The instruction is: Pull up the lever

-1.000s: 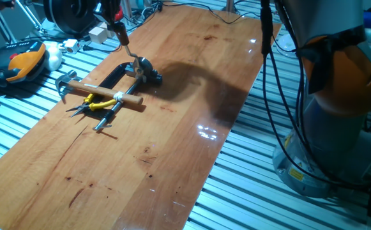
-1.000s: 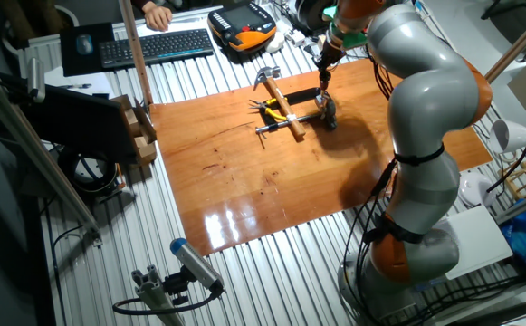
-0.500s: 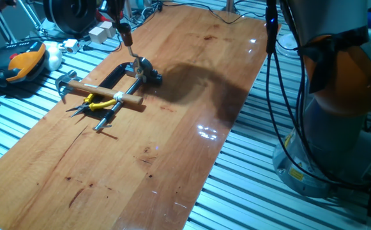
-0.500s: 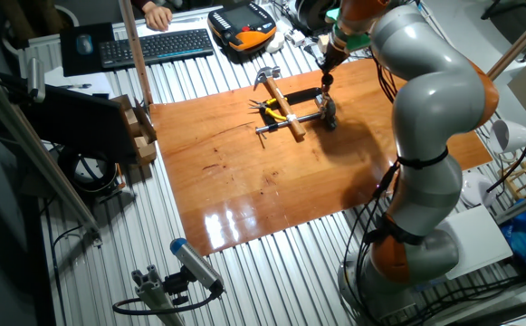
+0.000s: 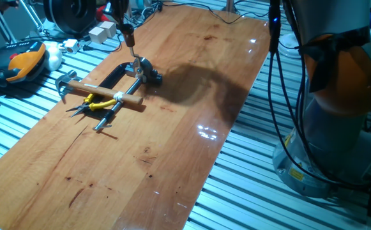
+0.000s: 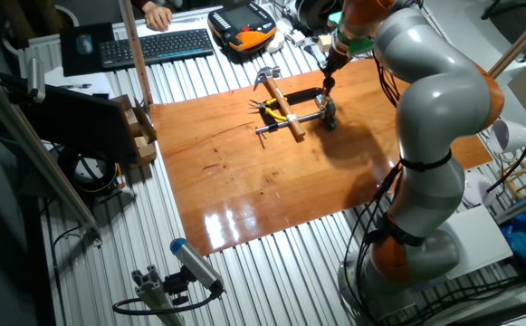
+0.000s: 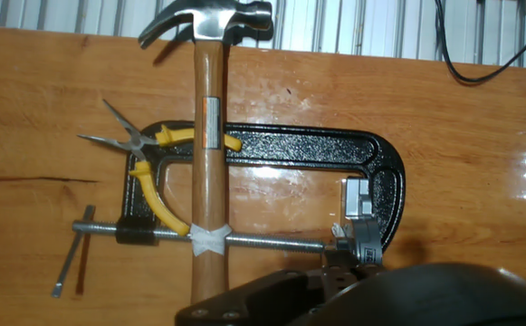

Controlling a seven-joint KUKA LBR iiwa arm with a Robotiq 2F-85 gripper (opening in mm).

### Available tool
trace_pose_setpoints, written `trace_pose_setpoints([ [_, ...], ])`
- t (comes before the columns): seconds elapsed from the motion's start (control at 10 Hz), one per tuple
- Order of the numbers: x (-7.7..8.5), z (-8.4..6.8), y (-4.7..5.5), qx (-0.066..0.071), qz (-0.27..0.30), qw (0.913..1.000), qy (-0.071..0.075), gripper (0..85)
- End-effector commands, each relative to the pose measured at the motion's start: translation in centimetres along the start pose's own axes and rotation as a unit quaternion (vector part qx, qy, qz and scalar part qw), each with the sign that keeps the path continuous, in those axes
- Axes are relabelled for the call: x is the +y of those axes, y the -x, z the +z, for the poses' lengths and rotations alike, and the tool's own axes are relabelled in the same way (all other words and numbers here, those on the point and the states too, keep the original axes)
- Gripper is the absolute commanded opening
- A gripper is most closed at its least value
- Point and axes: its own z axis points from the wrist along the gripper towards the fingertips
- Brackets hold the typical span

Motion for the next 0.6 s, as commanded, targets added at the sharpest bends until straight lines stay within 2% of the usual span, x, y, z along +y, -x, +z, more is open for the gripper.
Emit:
trace_pose_setpoints([
  [0.0,-0.1,0.1,-0.2,0.0,0.0,1.0,0.0,0.0],
  [0.5,-0.5,0.9,-1.2,-0.004,0.008,1.0,0.0,0.0],
])
